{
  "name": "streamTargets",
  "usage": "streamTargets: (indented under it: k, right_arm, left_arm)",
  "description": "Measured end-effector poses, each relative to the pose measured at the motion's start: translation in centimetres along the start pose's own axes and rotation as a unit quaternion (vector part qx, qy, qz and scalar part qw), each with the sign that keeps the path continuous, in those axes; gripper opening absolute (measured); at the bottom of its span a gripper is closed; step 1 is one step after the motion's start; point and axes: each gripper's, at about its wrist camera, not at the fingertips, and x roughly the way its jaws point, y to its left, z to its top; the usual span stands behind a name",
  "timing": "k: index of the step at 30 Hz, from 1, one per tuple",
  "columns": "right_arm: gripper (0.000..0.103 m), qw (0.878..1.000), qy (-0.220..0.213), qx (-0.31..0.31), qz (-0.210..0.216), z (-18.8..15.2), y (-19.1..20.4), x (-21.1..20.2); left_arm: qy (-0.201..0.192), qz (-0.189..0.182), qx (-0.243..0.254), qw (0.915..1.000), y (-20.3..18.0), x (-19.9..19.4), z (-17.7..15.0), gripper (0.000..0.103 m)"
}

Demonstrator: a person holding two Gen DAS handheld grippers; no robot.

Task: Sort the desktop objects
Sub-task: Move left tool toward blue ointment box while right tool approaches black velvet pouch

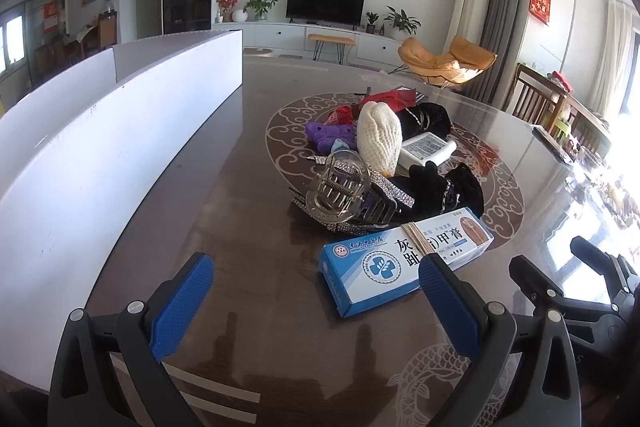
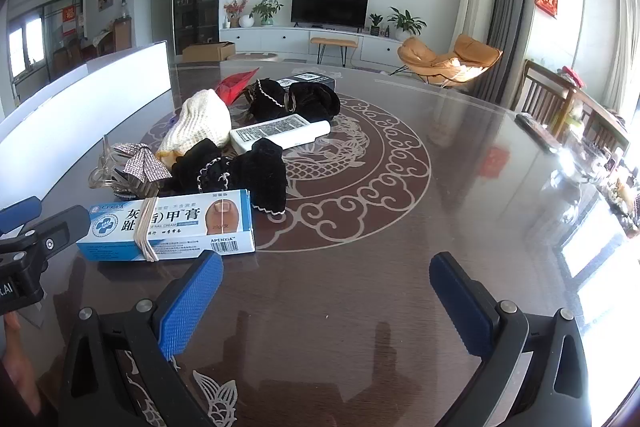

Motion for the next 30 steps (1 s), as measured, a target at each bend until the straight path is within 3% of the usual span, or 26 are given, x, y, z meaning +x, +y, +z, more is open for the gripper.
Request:
streamTargets:
  k: [25, 30]
  right_arm:
    - [0.103, 1.000, 0.013, -0.003, 0.009, 0.0, 0.1, 0.5]
    - [0.103, 0.999, 0.029, -0.006, 0.014, 0.1, 0.3, 1.1]
  left_arm:
    - [0.004, 0.006, -0.001, 1.0000, 0.3, 0.1, -0.1, 0.103]
    - [0.005, 0.015, -0.029, 0.9995, 1.7, -0.1, 0.0, 0.103]
